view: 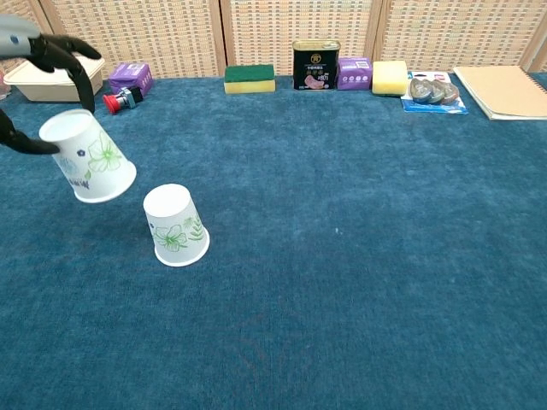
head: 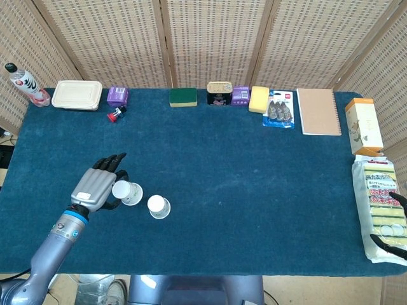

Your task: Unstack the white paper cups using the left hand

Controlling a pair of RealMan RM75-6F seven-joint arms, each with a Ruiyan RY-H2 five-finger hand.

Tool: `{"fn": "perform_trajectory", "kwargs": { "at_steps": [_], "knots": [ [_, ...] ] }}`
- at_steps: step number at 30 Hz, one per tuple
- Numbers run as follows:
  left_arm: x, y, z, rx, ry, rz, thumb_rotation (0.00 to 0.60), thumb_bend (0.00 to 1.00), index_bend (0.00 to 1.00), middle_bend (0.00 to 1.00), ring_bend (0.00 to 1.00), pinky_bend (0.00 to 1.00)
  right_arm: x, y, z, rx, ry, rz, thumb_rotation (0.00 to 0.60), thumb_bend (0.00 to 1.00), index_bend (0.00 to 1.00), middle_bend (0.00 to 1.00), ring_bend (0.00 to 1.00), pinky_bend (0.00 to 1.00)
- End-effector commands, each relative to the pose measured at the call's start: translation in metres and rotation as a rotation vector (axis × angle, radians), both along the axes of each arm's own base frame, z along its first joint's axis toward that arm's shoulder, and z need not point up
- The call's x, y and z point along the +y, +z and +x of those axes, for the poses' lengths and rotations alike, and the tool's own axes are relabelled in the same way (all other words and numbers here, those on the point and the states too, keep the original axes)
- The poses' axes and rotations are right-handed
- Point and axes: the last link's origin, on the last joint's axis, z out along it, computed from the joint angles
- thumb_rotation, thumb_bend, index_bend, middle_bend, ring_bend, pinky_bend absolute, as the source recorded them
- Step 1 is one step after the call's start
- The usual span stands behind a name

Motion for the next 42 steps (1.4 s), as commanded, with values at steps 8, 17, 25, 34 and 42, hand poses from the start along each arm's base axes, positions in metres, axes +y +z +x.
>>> {"fn": "perform_trajectory", "kwargs": {
  "at_steps": [8,17,25,34,42],
  "knots": [
    [-0.001,-0.033,-0.02,0.009,0.036,-0.065,0.6,0.24,0.38,0.0,0.0,0.09,0.0,0.002,-0.001,-0.011,0.0,-0.003,0.6,0.16,0.15,0.02,0.0,0.0],
    [0.001,-0.046,-0.021,0.011,0.037,-0.07,0.6,0.24,0.38,0.0,0.0,0.09,0.001,0.004,-0.002,-0.021,0.002,-0.004,0.6,0.16,0.15,0.02,0.0,0.0],
    [0.002,-0.053,-0.017,0.015,0.032,-0.072,0.6,0.24,0.38,0.0,0.0,0.09,0.001,0.004,-0.002,-0.025,0.0,-0.004,0.6,0.16,0.15,0.02,0.0,0.0],
    [0.001,-0.053,-0.014,0.025,0.035,-0.06,0.6,0.23,0.22,0.0,0.0,0.09,0.001,0.006,-0.002,-0.03,0.003,-0.005,0.6,0.16,0.15,0.02,0.0,0.0],
    [-0.002,-0.047,-0.012,0.007,0.032,-0.057,0.6,0.19,0.03,0.0,0.0,0.09,0.001,0.006,-0.002,-0.032,0.002,-0.006,0.6,0.16,0.15,0.02,0.0,0.0]
  ]
}}
